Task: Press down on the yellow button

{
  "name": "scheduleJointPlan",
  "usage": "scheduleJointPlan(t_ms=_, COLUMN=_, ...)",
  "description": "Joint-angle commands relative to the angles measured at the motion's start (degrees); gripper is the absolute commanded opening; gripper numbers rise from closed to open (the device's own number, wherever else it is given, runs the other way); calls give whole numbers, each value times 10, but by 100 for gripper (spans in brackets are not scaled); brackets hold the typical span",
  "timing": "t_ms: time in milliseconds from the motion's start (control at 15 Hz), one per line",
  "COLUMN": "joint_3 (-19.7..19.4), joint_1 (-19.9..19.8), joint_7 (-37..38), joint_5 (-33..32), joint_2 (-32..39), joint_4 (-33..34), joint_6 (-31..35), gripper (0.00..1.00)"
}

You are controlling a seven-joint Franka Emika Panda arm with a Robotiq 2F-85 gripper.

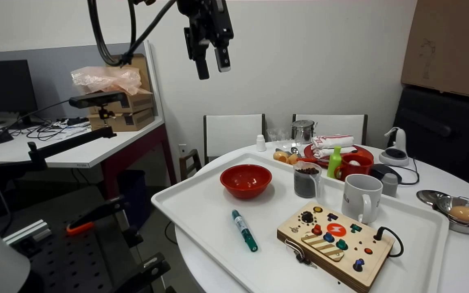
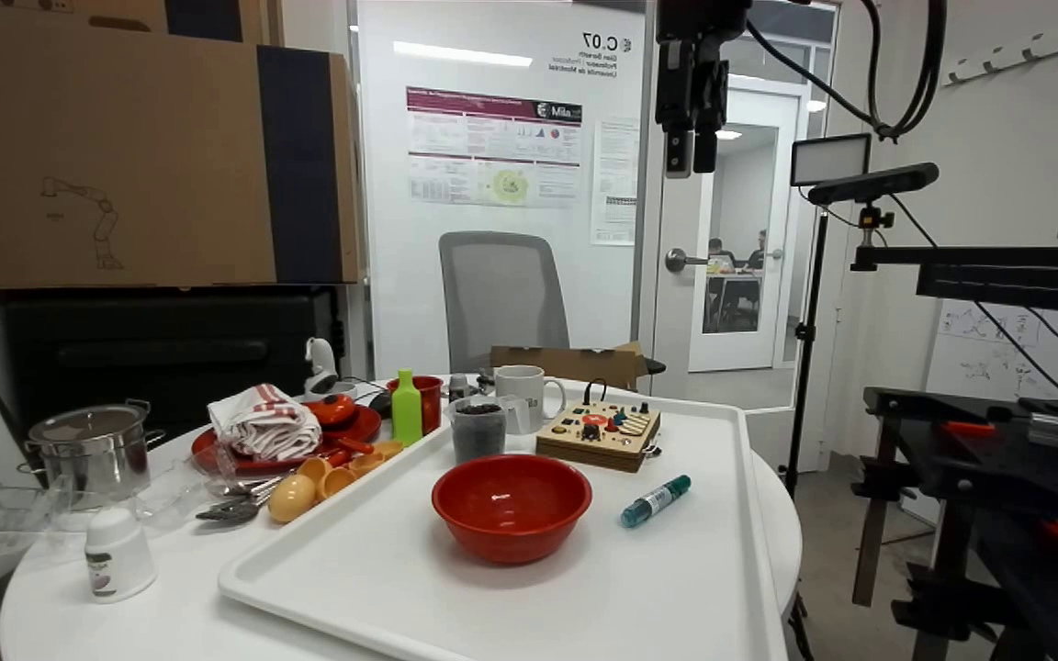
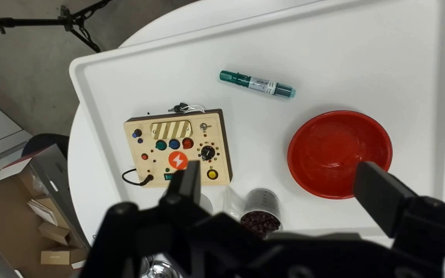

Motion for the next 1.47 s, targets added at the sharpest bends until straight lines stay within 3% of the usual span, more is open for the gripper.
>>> scheduleJointPlan(t_ms=0, joint_3=-28, joint_1=6, joint_7=-32, joint_5=-24, joint_2=33, joint_4=3, joint_6=31, gripper=100)
scheduleJointPlan(t_ms=400, joint_3=-92, joint_1=4, joint_7=-141, joint_5=-13, joint_2=130, joint_4=45, joint_6=78, gripper=100)
scheduleJointPlan(t_ms=733, joint_3=-122, joint_1=19, joint_7=-298, joint_5=75, joint_2=220, joint_4=117, joint_6=80, gripper=100)
scheduleJointPlan(t_ms=867, joint_3=-119, joint_1=17, joint_7=-307, joint_5=88, joint_2=243, joint_4=147, joint_6=51, gripper=100)
scheduleJointPlan(t_ms=933, joint_3=-119, joint_1=15, joint_7=-282, joint_5=66, joint_2=211, joint_4=107, joint_6=78, gripper=100)
scheduleJointPlan(t_ms=1400, joint_3=-118, joint_1=16, joint_7=-292, joint_5=74, joint_2=240, joint_4=138, joint_6=63, gripper=100)
